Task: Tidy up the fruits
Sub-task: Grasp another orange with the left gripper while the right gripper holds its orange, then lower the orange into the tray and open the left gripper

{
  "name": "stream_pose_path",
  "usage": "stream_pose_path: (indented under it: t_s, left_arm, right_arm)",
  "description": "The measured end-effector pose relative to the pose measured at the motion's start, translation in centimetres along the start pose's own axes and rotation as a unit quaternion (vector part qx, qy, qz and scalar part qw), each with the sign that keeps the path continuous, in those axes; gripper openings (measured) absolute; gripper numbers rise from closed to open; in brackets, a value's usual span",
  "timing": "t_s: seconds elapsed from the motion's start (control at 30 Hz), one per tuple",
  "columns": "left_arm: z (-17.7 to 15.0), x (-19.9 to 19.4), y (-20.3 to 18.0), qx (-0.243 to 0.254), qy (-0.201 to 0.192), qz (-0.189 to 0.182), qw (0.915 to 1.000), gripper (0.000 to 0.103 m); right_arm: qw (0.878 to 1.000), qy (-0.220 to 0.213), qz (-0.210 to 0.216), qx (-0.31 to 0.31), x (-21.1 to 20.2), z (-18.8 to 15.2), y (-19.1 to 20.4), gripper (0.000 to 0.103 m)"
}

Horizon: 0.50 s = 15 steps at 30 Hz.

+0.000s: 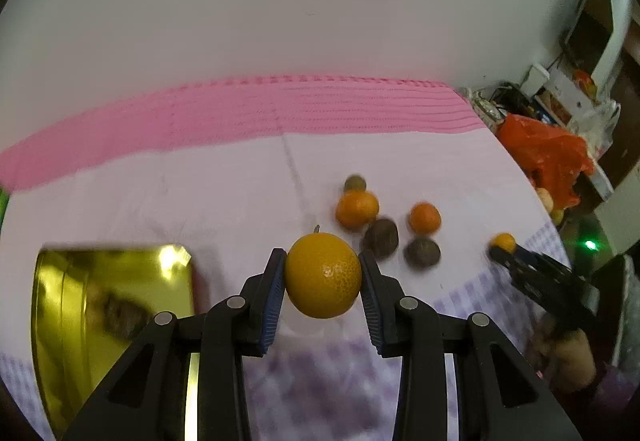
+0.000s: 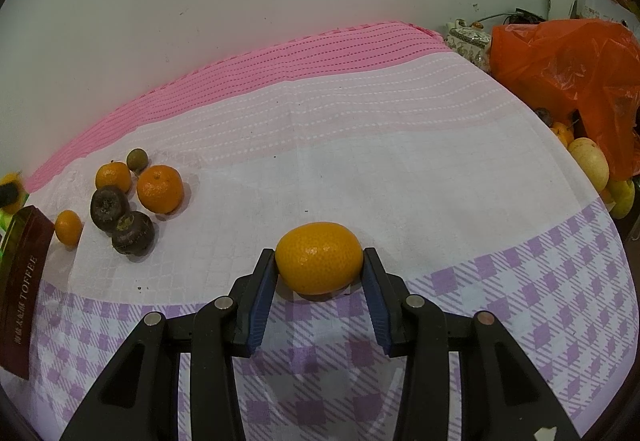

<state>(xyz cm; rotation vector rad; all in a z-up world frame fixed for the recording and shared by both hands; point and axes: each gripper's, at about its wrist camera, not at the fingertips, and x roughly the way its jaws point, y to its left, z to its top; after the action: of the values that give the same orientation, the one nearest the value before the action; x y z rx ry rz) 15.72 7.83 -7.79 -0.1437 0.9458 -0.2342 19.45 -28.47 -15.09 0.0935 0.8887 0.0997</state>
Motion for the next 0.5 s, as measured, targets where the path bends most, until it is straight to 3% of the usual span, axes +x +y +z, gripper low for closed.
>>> stream_pose_path:
  t_s: [0.2, 0.5]
  left_arm:
    - [-4.1, -4.5, 3.9, -0.072, 0.002, 0.016, 0.9973, 0.037]
    - [-9.1, -7.0, 13.0, -0.12, 0.027, 0.111, 0.9862, 0.037]
  right_arm:
    - [1.0, 0.0, -0.004, -0.004, 0.1, 0.0, 0.1, 0.04]
    - [1.0, 0.0, -0.007, -0.008, 0.0, -0.1, 0.2, 0.04]
